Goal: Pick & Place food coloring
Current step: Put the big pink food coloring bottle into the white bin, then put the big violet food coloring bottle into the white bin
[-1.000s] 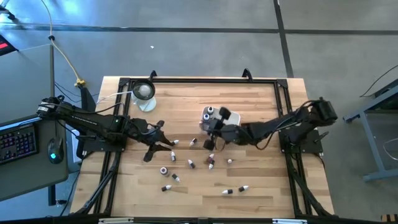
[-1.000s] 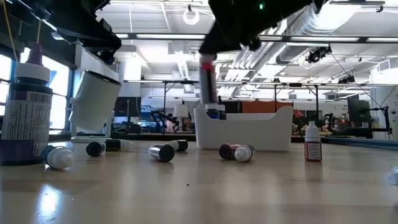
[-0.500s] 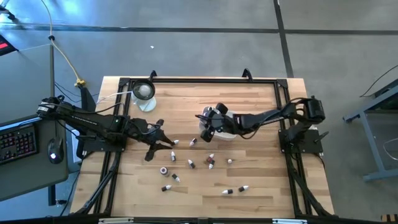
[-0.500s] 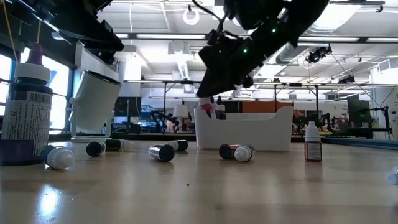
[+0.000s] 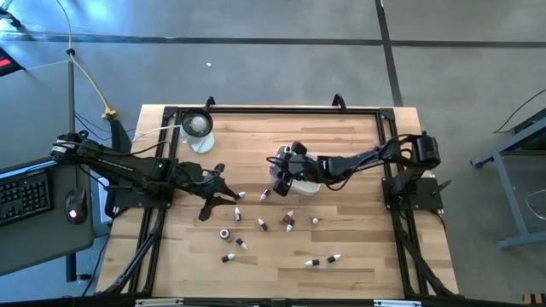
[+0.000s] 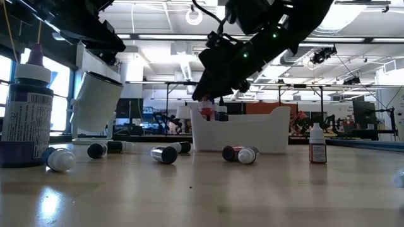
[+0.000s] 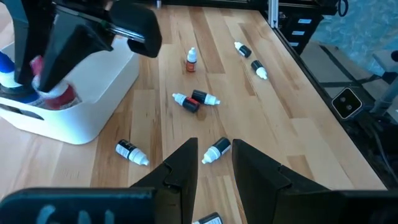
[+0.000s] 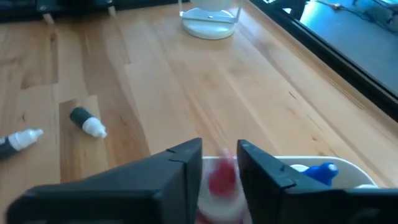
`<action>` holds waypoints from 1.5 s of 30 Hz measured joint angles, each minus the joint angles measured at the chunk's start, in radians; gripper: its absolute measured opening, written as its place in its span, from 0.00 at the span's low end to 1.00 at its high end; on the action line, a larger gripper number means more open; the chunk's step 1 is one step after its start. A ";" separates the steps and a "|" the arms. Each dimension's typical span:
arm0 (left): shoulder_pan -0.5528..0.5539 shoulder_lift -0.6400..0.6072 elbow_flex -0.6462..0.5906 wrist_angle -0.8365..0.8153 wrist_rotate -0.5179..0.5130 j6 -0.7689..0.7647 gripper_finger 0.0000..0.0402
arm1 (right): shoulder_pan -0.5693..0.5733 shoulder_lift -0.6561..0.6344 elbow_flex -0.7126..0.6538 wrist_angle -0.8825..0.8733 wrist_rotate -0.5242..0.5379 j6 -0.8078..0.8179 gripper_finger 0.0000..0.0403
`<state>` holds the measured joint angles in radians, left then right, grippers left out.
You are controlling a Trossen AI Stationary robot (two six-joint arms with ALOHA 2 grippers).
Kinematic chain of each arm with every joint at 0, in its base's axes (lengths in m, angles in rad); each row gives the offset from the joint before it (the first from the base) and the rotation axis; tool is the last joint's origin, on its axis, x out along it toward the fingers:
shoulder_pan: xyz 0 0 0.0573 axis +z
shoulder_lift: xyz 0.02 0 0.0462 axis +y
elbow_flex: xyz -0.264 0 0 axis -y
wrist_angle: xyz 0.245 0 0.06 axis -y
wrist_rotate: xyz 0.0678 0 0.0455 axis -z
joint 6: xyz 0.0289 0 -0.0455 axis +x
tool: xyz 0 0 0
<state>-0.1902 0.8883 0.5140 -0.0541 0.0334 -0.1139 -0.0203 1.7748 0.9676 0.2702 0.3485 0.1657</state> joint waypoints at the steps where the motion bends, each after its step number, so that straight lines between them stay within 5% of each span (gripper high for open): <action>1: 0.000 0.000 0.000 0.000 0.000 0.000 0.24 | 0.004 0.000 0.000 -0.001 0.000 -0.009 0.27; 9: 0.000 0.000 0.000 0.000 0.004 -0.032 0.25 | 0.039 -0.049 0.000 0.007 0.000 -0.060 0.40; 17: -0.007 0.000 0.000 0.000 0.194 -0.050 0.25 | 0.108 -0.167 0.000 0.057 -0.032 -0.131 0.39; 22: -0.111 0.004 0.000 -0.006 0.222 -0.045 0.25 | 0.163 -0.193 0.000 0.054 -0.034 -0.122 0.38; 29: -0.321 0.074 0.000 -0.002 0.062 0.084 0.25 | 0.204 -0.193 0.000 0.047 -0.034 -0.149 0.38; 35: -0.375 0.144 0.000 0.004 -0.140 0.079 0.25 | 0.206 -0.193 0.000 0.056 -0.034 -0.141 0.38; 45: -0.373 0.206 0.000 0.007 -0.160 0.025 0.24 | 0.206 -0.193 0.000 0.057 -0.034 -0.140 0.38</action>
<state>-0.5636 1.0946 0.5137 -0.0471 -0.1265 -0.0886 0.1856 1.5818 0.9676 0.3267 0.3145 0.0257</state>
